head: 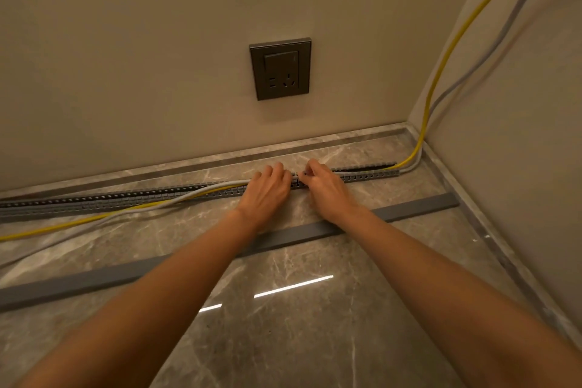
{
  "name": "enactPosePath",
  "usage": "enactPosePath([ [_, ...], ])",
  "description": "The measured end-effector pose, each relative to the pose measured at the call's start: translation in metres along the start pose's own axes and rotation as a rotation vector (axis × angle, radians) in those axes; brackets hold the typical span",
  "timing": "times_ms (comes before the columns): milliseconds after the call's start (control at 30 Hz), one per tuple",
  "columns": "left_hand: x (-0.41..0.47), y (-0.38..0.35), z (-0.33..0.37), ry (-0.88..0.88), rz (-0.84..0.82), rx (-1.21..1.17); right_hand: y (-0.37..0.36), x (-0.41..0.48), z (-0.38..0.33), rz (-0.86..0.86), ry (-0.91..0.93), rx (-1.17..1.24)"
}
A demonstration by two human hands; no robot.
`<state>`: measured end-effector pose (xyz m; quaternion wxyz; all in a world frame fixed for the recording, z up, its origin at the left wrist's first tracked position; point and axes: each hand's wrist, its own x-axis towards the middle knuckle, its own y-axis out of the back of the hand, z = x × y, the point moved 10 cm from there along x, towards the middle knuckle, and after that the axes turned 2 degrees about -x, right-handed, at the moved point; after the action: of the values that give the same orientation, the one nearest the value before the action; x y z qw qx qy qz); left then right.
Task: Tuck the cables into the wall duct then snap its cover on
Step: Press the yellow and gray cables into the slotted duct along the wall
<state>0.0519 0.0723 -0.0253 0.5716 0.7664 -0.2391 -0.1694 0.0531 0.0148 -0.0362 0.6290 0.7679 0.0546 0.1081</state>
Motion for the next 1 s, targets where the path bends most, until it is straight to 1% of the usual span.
enactPosePath([
  [67, 0.001, -0.002, 0.008, -0.07, 0.054, 0.033, 0.001, -0.001, 0.008, -0.001, -0.039, 0.08],
  [167, 0.003, 0.008, 0.013, -0.092, 0.144, 0.051, 0.004, 0.002, 0.017, -0.005, -0.089, 0.161],
  [200, 0.003, 0.009, 0.013, -0.072, 0.137, 0.029, 0.004, 0.002, 0.016, -0.01, -0.071, 0.135],
  [233, 0.005, 0.01, 0.01, -0.027, 0.096, -0.015, 0.004, 0.001, 0.015, -0.013, -0.043, 0.108],
  [267, 0.009, 0.003, 0.006, 0.028, 0.013, -0.054, 0.002, -0.001, 0.014, -0.015, -0.02, 0.094],
  [333, 0.014, -0.009, 0.005, 0.061, -0.105, -0.1, 0.0, -0.003, 0.015, -0.01, 0.013, 0.096],
  [400, 0.02, -0.007, 0.003, 0.078, -0.149, -0.115, 0.001, -0.008, 0.013, 0.024, 0.056, 0.077],
  [433, 0.022, -0.008, 0.003, 0.081, -0.166, -0.12, 0.003, -0.009, 0.016, 0.06, 0.055, 0.059],
  [500, 0.025, -0.009, 0.004, 0.088, -0.198, -0.126, 0.01, -0.012, 0.032, 0.128, -0.021, 0.021],
  [600, 0.028, -0.007, 0.008, 0.087, -0.193, -0.137, 0.01, -0.014, 0.045, 0.067, -0.046, -0.019],
  [733, 0.033, 0.002, 0.033, 0.045, -0.125, -0.222, 0.011, -0.006, 0.054, 0.027, -0.106, 0.042],
  [800, 0.037, 0.004, 0.038, 0.071, -0.119, -0.264, 0.01, -0.002, 0.058, -0.02, -0.117, 0.07],
  [900, 0.043, 0.006, 0.036, 0.121, -0.134, -0.284, 0.011, -0.004, 0.068, -0.084, -0.068, 0.104],
  [933, 0.045, 0.007, 0.036, 0.127, -0.143, -0.272, 0.014, -0.007, 0.072, -0.069, -0.054, 0.114],
  [1000, 0.05, 0.011, 0.041, 0.118, -0.15, -0.242, 0.026, -0.017, 0.089, 0.03, -0.072, 0.126],
])
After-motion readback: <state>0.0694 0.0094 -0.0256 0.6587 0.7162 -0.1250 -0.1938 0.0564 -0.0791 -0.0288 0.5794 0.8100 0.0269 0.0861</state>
